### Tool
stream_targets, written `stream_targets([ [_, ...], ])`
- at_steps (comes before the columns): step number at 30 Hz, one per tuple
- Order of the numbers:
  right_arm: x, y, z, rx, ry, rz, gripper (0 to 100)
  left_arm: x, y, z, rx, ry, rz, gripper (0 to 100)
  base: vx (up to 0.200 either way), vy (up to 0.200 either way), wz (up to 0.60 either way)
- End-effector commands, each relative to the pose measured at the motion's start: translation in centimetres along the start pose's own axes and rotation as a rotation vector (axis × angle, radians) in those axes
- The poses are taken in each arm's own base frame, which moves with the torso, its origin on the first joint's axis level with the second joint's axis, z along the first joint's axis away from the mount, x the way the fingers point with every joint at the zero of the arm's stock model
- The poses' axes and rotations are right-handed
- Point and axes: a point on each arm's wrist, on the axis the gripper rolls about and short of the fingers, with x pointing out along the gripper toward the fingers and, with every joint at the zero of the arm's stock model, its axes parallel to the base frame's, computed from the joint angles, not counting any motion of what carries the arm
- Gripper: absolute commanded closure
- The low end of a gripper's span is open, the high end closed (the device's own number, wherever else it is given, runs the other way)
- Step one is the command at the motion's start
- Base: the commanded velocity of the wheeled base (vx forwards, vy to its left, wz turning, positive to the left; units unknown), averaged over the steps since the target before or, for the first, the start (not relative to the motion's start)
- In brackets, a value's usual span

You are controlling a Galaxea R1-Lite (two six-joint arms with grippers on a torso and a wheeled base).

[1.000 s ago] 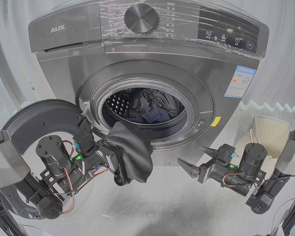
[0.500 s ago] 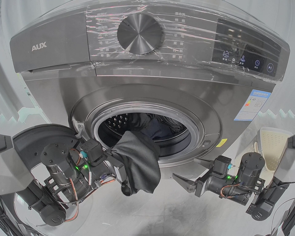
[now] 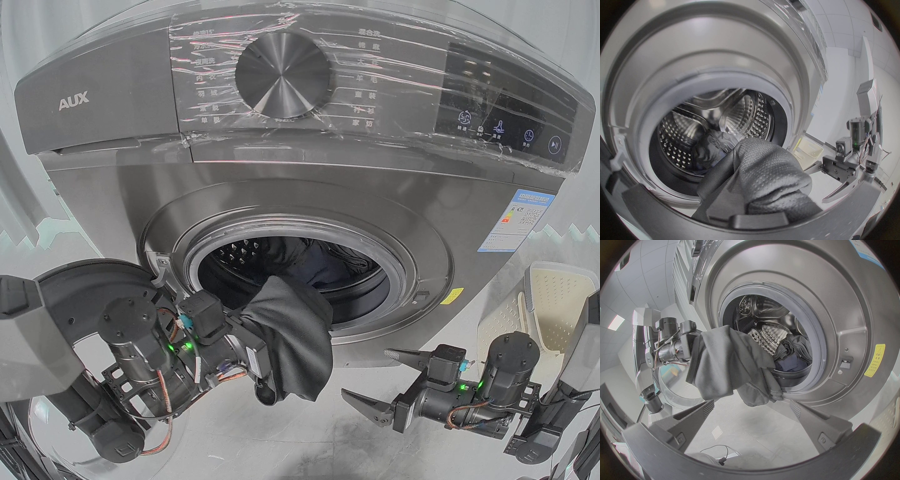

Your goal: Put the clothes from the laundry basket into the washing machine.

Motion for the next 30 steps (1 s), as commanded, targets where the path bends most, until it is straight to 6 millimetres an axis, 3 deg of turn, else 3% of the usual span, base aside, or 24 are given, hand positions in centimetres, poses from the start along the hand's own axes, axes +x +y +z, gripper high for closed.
stream_targets([
  [1, -0.6, 1.0, -0.3, -0.007, 0.018, 0.038, 0, 2.2, -0.8, -2.8, 0.005, 0.072, -0.036, 100, 0.0, 0.0, 0.0],
  [8, -1.7, 1.6, -0.3, -0.016, 0.025, 0.062, 0, 6.8, -0.2, -5.1, -0.03, 0.049, -0.027, 100, 0.0, 0.0, 0.0],
  [16, -2.0, 1.6, -0.5, -0.016, 0.037, 0.062, 0, 12.4, 3.5, -4.4, -0.023, -0.121, 0.059, 100, 0.0, 0.0, 0.0],
  [24, -1.8, 1.6, -0.5, -0.016, 0.036, 0.062, 0, 15.5, 6.0, -5.0, -0.011, -0.195, 0.106, 100, 0.0, 0.0, 0.0],
  [30, -1.8, 1.7, -0.7, -0.015, 0.042, 0.067, 0, 17.5, 7.0, -3.6, -0.024, -0.207, 0.144, 100, 0.0, 0.0, 0.0],
])
